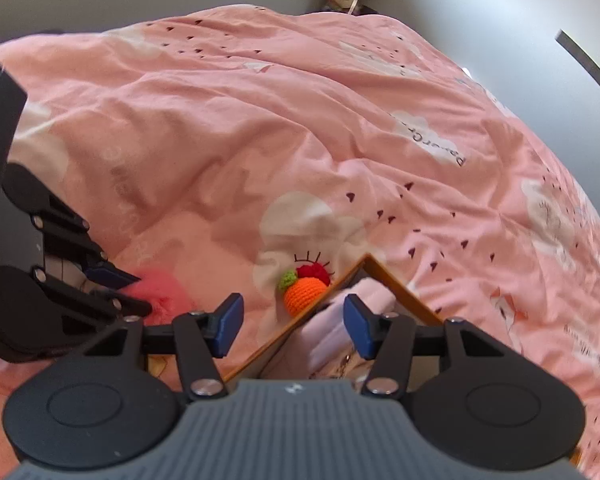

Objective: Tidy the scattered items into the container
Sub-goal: 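Grasp the pink pompom with the left gripper while the right gripper grasps the crocheted orange, then lift and carry the pompom with the left gripper over the box while the right gripper carries the orange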

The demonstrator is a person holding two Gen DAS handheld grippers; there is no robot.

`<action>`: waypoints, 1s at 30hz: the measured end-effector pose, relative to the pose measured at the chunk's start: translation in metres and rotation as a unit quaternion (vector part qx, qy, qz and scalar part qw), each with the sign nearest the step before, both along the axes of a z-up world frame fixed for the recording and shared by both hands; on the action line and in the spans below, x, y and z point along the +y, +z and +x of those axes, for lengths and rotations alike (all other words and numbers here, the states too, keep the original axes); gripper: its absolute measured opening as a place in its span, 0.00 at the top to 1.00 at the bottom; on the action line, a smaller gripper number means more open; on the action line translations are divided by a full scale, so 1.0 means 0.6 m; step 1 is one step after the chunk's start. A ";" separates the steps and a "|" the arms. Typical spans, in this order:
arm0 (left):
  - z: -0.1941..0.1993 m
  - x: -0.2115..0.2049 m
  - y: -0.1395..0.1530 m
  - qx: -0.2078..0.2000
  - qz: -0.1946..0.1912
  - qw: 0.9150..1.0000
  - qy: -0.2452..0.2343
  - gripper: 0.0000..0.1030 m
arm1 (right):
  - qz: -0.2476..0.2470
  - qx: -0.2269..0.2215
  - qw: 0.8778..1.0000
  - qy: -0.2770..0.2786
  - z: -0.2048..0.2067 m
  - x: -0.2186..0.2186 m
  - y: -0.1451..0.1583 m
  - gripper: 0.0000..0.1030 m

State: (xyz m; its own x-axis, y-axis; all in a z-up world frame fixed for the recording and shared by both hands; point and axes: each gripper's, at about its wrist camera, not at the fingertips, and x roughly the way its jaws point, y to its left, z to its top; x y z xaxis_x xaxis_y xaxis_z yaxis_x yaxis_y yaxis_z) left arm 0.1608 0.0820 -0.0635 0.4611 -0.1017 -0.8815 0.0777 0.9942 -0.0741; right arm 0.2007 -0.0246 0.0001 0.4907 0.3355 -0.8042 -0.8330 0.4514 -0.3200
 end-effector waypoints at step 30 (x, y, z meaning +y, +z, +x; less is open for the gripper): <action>0.020 -0.008 -0.079 0.111 -0.050 0.992 -0.044 0.44 | -0.289 0.045 0.950 0.111 0.112 0.141 -0.176 0.56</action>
State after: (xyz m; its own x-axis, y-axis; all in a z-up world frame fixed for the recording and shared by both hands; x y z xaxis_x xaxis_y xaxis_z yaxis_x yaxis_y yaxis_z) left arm 0.1728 0.0774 -0.1112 0.2422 -0.2250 -0.9438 0.1354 0.9711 -0.1967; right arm 0.2677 0.0601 -0.1055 0.3802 -0.0874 -0.9208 -0.9227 0.0330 -0.3841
